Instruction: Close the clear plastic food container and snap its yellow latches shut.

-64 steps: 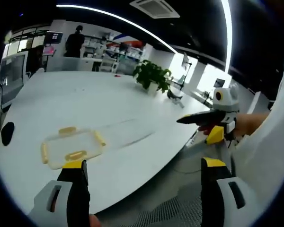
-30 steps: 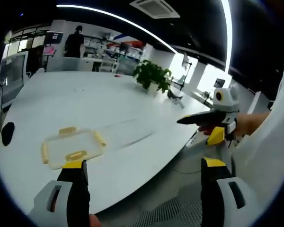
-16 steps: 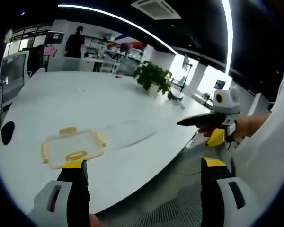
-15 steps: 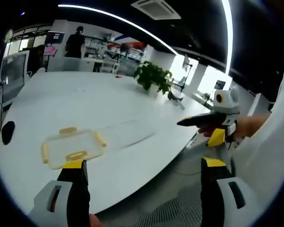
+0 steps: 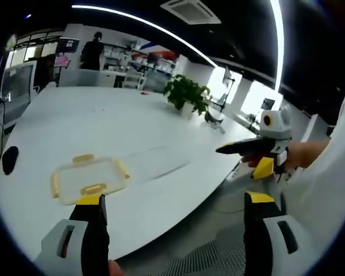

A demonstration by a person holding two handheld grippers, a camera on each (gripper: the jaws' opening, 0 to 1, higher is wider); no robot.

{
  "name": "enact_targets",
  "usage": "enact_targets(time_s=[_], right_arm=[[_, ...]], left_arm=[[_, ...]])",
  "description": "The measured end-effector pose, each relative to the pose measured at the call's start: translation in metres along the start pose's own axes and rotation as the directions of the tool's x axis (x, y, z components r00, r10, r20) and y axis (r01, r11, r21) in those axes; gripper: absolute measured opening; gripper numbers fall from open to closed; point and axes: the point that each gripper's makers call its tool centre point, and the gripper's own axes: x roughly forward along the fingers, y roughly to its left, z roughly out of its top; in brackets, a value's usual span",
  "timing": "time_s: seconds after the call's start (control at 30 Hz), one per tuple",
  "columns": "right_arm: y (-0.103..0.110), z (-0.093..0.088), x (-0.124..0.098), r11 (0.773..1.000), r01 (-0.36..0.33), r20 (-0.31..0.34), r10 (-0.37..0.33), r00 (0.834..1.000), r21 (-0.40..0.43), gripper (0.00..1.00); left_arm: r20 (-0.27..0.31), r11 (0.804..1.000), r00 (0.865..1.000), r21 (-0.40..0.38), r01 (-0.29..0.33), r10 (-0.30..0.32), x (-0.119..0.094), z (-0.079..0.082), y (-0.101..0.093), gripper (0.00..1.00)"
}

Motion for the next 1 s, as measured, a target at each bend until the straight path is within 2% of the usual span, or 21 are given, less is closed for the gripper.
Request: enact_targets(time_s=[0.17, 0.5, 0.57, 0.67, 0.87, 0.93, 1.0], right_arm=[[0.000, 0.001, -0.001, 1.000, 0.000, 0.004, 0.000, 1.000, 0.001, 0.99], [-0.001, 0.012, -0.004, 1.000, -0.006, 0.029, 0.006, 1.000, -0.002, 0.97], [0.001, 0.018, -0.006, 0.999, -0.007, 0.055, 0.009, 0.998, -0.034, 0.95], [-0.001, 0.019, -0.003, 0.999, 0.000, 0.045, 0.002, 0.999, -0.041, 0.95], [0.001, 0.029, -0.001, 0.998, -0.007, 0.059, 0.011, 0.998, -0.056, 0.88], [0.002, 0.034, -0.001, 0.995, -0.002, 0.063, 0.008, 0.998, -0.095, 0.83], [0.004, 0.039, 0.000, 0.995, -0.006, 0.069, 0.013, 0.998, -0.099, 0.82]], left_arm=[[0.001, 1.000, 1.000, 0.003, -0.007, 0.007, 0.000, 0.001, 0.000, 0.98], [0.052, 0.999, 0.998, -0.011, -0.030, 0.030, -0.011, 0.020, 0.006, 0.95], [0.063, 0.999, 0.997, 0.006, -0.034, 0.033, -0.013, 0.026, 0.007, 0.93], [0.084, 0.999, 0.996, 0.025, -0.041, 0.038, -0.015, 0.035, 0.010, 0.90], [0.071, 0.998, 0.997, 0.064, -0.018, 0.013, -0.016, 0.040, 0.012, 0.82], [0.078, 0.998, 0.997, 0.066, -0.018, 0.013, -0.017, 0.044, 0.013, 0.76], [0.077, 0.997, 0.997, 0.080, -0.016, 0.010, -0.018, 0.047, 0.015, 0.73]])
